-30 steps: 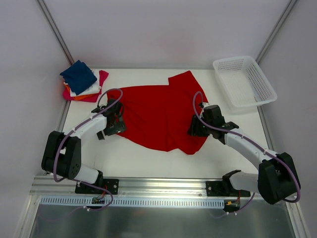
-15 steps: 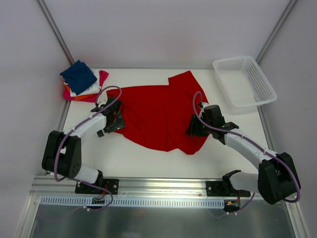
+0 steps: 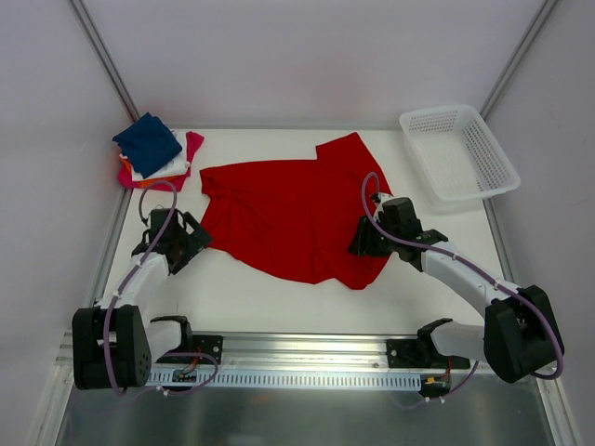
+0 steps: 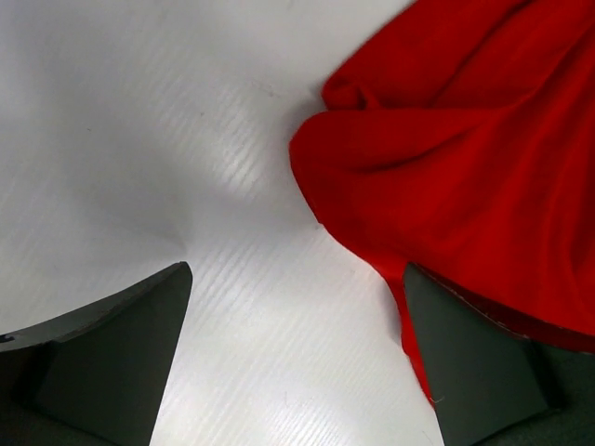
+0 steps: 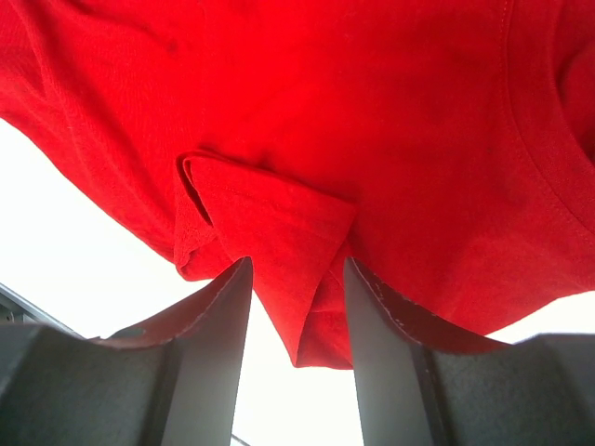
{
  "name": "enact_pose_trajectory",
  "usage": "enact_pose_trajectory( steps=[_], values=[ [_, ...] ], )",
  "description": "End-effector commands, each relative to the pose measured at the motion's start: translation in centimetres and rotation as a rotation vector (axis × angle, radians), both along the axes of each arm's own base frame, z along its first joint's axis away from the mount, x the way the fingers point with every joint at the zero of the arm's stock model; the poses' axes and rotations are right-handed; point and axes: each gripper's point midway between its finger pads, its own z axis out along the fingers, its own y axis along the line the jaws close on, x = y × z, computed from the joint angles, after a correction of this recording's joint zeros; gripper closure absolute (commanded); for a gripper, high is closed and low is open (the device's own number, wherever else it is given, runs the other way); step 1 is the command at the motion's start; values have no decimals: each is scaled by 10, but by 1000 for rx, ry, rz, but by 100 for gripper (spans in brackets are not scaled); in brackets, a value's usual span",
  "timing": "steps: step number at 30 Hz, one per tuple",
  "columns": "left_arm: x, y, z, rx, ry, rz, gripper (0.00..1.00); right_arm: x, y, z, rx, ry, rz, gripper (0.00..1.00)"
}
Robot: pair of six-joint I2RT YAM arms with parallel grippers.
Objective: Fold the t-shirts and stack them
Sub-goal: Flatten the tshirt out
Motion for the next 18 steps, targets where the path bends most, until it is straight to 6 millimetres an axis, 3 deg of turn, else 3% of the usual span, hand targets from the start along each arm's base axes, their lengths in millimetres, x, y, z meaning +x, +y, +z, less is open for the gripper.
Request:
enact_pose_trajectory(
  steps=[1, 2, 7, 12, 13, 18],
  values=[
    [11, -10, 2, -140, -99, -55, 1, 2, 8, 12, 35, -38, 29, 52],
    [18, -3, 4, -157, -138, -28, 1, 3, 8, 13, 35, -40, 30, 52],
    [23, -5, -4, -224, -175, -46, 4, 1, 6, 12, 27, -36, 29, 52],
    [31, 1, -10, -289, -200, -21, 26, 1, 6, 12, 29, -31, 25, 52],
    [32, -1, -10, -308, -202, -26, 38, 1, 6, 12, 29, -34, 24, 52],
    [28, -5, -13, -334, -194, -19, 43, 2, 6, 11, 25, -31, 21, 52]
  ],
)
